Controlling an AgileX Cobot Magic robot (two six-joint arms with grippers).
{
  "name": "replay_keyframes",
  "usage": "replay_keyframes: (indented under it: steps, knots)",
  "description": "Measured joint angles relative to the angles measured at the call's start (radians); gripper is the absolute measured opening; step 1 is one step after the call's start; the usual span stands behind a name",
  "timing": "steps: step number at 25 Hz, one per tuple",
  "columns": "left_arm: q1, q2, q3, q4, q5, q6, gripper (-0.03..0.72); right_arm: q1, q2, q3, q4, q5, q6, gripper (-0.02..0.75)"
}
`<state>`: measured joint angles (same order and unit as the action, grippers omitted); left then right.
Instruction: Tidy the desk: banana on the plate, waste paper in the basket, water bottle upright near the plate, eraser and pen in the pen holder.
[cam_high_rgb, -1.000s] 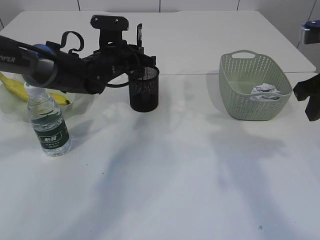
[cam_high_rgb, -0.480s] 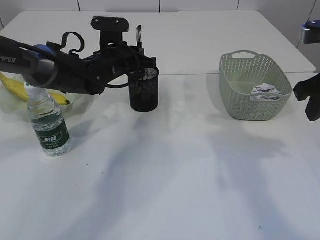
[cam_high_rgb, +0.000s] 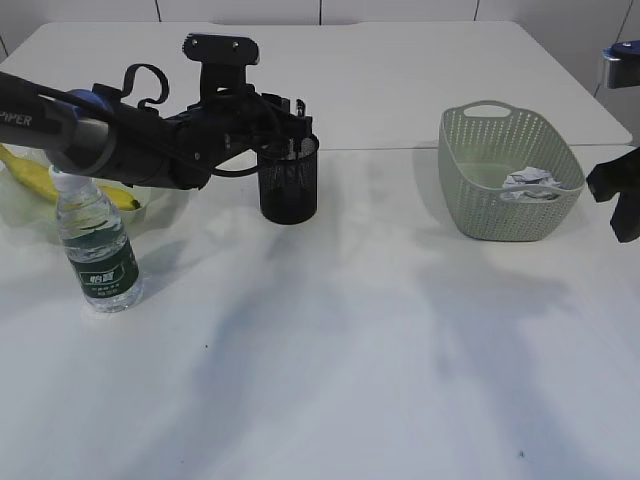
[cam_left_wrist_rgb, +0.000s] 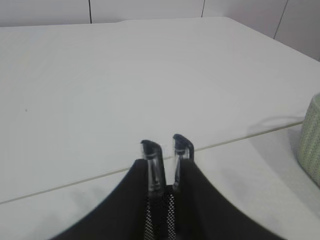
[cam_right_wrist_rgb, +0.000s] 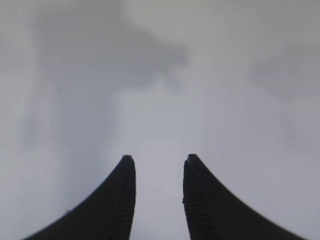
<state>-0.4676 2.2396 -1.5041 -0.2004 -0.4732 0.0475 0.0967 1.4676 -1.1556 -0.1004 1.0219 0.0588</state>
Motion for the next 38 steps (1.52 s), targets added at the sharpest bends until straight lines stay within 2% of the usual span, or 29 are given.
replay_keyframes:
  steps: [10, 19, 23, 29, 33, 38]
  knots:
    - [0.000, -0.070, 0.000, 0.000, 0.134, 0.000, 0.151, 0.000, 0.000, 0.000, -0.004, 0.000, -0.002, 0.249]
    - [0.000, -0.210, 0.000, 0.000, 0.488, 0.000, 0.161, 0.000, 0.000, 0.000, -0.004, 0.000, -0.004, 0.249]
    - [0.000, -0.270, 0.000, 0.005, 0.648, 0.000, 0.198, 0.000, 0.000, 0.000, -0.004, 0.000, -0.004, 0.249]
    - [0.002, -0.390, 0.000, 0.022, 0.813, 0.000, 0.345, 0.000, 0.000, 0.000, -0.004, 0.000, -0.005, 0.249]
    - [0.041, -0.452, 0.000, 0.037, 0.987, -0.003, 0.393, 0.000, 0.000, 0.000, -0.004, 0.000, -0.005, 0.249]
    - [0.177, -0.494, 0.000, 0.040, 1.204, -0.058, 0.398, 0.000, 0.000, 0.000, 0.003, 0.000, -0.053, 0.239]
